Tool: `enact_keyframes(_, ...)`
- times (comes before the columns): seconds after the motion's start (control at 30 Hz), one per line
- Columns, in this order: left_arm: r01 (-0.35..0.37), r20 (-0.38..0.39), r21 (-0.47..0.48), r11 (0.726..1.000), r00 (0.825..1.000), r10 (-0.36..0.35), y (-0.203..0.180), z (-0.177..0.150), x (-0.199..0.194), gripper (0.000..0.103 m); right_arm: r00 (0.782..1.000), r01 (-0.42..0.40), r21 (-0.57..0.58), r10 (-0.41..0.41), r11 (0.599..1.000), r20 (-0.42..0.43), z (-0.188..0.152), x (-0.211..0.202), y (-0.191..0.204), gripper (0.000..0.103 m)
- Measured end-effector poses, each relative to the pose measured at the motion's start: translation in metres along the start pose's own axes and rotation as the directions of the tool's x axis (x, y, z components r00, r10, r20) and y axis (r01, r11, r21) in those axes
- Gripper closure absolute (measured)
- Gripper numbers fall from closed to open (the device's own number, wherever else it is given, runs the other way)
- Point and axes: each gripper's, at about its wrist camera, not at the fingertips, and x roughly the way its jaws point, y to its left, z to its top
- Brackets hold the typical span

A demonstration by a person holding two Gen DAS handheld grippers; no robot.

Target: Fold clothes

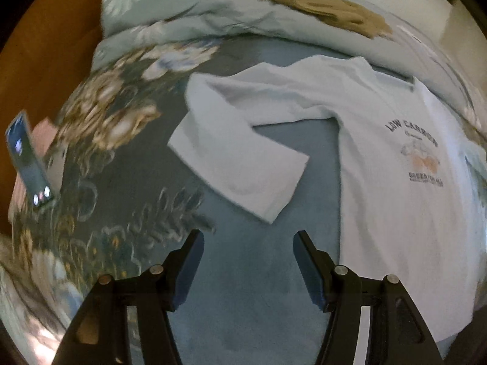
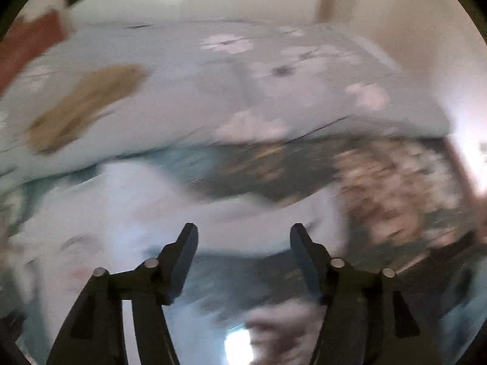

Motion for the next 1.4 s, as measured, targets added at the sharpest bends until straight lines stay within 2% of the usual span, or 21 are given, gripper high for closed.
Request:
enact_keyframes(0.07,-0.009,-0.004,0.052,0.999,1.0,0.01,-0.006,0.003,0.007,0.038,0.993,-0.114,-0.001,0.114,0.993,-0.036,-0.032,0.01,0.025,0.027)
enact_keyframes(0.13,-0.027,-0.011,0.105,0.994,1.0,0.029,-0.012,0.006,0.015,0.038,0.977,-0.204,-0.003,0.203,0.979,-0.069,-0.066,0.024,0.055,0.025)
enact_keyframes(0.2,-0.057,-0.011,0.161,0.985,0.998,0.06,-0.018,0.006,0.022,0.038,0.965,-0.246,0.002,0.245,0.969,-0.09,-0.09,0.033,0.077,0.007)
enact_keyframes(0.27,-0.071,-0.002,0.194,0.978,0.997,0.073,-0.022,0.008,0.028,0.038,0.961,-0.263,0.013,0.264,0.965,-0.088,-0.101,0.039,0.091,0.0)
enact_keyframes(0.53,-0.078,0.021,0.209,0.975,0.997,0.076,-0.024,0.018,0.046,0.038,0.945,-0.315,0.052,0.319,0.948,-0.078,-0.132,0.054,0.134,0.0)
enact_keyframes(0.63,-0.052,0.02,0.174,0.983,0.999,0.049,-0.021,0.02,0.048,0.039,0.943,-0.318,0.054,0.322,0.946,-0.08,-0.133,0.052,0.136,0.0)
enact_keyframes(0.67,-0.047,0.029,0.165,0.985,0.999,0.042,-0.02,0.021,0.048,0.044,0.943,-0.319,0.054,0.322,0.946,-0.081,-0.133,0.052,0.136,0.0)
enact_keyframes(0.7,-0.041,0.036,0.157,0.987,0.999,0.035,-0.019,0.022,0.048,0.057,0.943,-0.319,0.054,0.323,0.946,-0.082,-0.134,0.051,0.136,0.0)
enact_keyframes(0.73,-0.033,0.038,0.146,0.989,0.999,0.028,-0.017,0.023,0.048,0.065,0.943,-0.319,0.055,0.323,0.946,-0.082,-0.134,0.05,0.136,0.0)
enact_keyframes(0.77,-0.023,0.039,0.131,0.991,0.999,0.019,-0.014,0.025,0.048,0.081,0.942,-0.32,0.059,0.324,0.945,-0.082,-0.135,0.05,0.136,0.0)
enact_keyframes(0.8,-0.012,0.04,0.112,0.994,0.999,0.008,-0.011,0.027,0.047,0.09,0.942,-0.322,0.064,0.326,0.945,-0.081,-0.136,0.049,0.135,0.0)
enact_keyframes(0.93,0.024,0.113,0.01,1.0,0.993,-0.025,0.016,0.042,0.027,0.091,0.941,-0.321,0.068,0.326,0.945,-0.087,-0.137,0.051,0.135,0.0)
enact_keyframes(1.03,0.022,0.188,-0.101,0.995,0.982,-0.003,0.053,0.063,0.005,0.092,0.941,-0.318,0.072,0.324,0.945,-0.094,-0.137,0.054,0.136,0.0)
enact_keyframes(1.2,-0.003,0.262,-0.309,0.951,0.961,0.088,0.133,0.104,-0.019,0.092,0.943,-0.31,0.076,0.316,0.948,-0.102,-0.137,0.06,0.138,0.0)
enact_keyframes(1.3,-0.05,0.265,-0.373,0.927,0.951,0.158,0.174,0.124,-0.024,0.093,0.946,-0.297,0.079,0.304,0.952,-0.111,-0.139,0.065,0.138,0.0)
enact_keyframes(1.4,-0.104,0.233,-0.416,0.903,0.948,0.216,0.202,0.137,-0.017,0.093,0.947,-0.289,0.085,0.297,0.954,-0.119,-0.14,0.07,0.138,0.0)
